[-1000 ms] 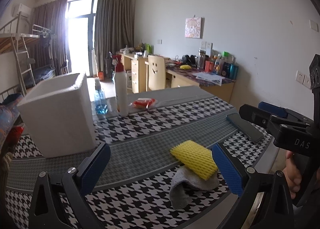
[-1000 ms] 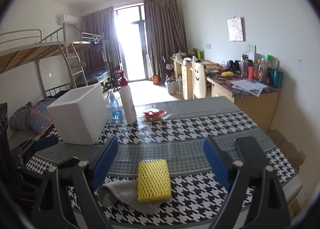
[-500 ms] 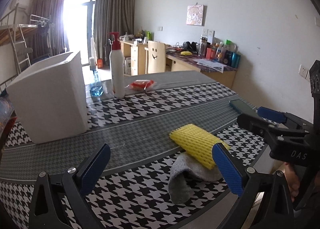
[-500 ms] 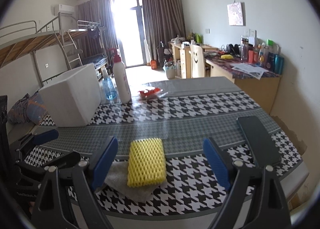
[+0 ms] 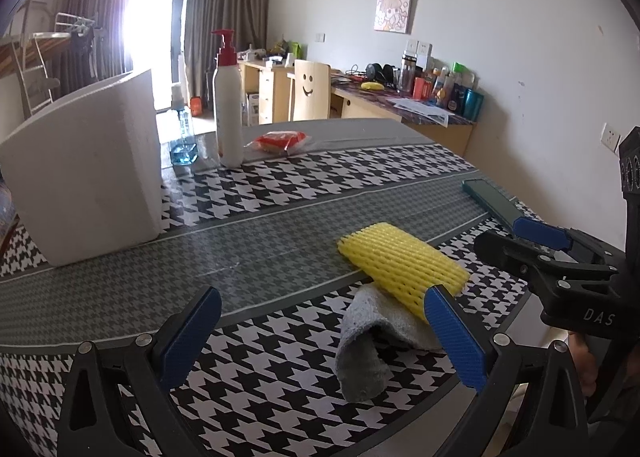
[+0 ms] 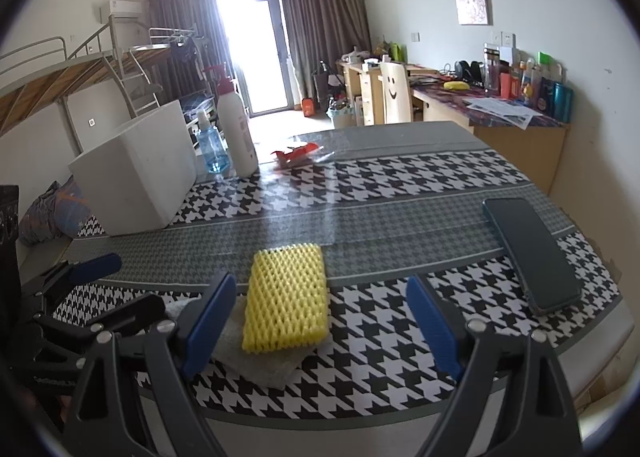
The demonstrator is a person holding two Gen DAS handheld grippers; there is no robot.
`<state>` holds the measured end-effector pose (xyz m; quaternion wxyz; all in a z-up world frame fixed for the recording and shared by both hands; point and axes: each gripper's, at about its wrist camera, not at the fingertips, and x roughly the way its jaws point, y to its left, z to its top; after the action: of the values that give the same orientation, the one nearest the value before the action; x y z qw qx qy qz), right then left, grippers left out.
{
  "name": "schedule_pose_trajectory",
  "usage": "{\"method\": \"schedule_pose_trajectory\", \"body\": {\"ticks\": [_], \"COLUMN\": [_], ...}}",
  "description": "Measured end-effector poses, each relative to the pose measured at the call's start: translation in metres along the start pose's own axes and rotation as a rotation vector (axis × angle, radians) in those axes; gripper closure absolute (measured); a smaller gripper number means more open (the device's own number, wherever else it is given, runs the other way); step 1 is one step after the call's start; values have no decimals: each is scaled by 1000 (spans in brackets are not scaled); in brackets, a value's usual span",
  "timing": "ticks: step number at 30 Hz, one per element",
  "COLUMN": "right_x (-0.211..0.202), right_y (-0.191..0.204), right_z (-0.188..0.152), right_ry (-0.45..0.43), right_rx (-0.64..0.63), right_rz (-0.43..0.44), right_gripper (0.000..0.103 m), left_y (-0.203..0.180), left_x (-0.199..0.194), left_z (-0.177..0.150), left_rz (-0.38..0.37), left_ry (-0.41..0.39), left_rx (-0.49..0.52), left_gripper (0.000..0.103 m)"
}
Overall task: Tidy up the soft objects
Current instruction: 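Close left tool on the grey sock while right tool grasps the yellow mesh sponge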
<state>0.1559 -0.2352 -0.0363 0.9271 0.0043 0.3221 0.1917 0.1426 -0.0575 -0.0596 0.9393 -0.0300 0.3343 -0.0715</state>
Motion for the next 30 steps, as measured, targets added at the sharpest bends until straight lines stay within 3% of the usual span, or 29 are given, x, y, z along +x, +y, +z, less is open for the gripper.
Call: {"method": "schedule_pose_trajectory", "body": {"ticks": [16,30], "right_x": [21,34], "right_y": [1,5], "right_z": [-8,-12], "right_ry": [67,105], "right_rx": [-5,-15], "right_rz": [22,43], "right_gripper": [13,13], "left_y": [-6,-14], "left_x": [27,45], "left_z": [-9,-17], "left_rz": [-55,-118], "left_ry": [92,164], "left_rx": [19,29], "left_gripper": [26,72]}}
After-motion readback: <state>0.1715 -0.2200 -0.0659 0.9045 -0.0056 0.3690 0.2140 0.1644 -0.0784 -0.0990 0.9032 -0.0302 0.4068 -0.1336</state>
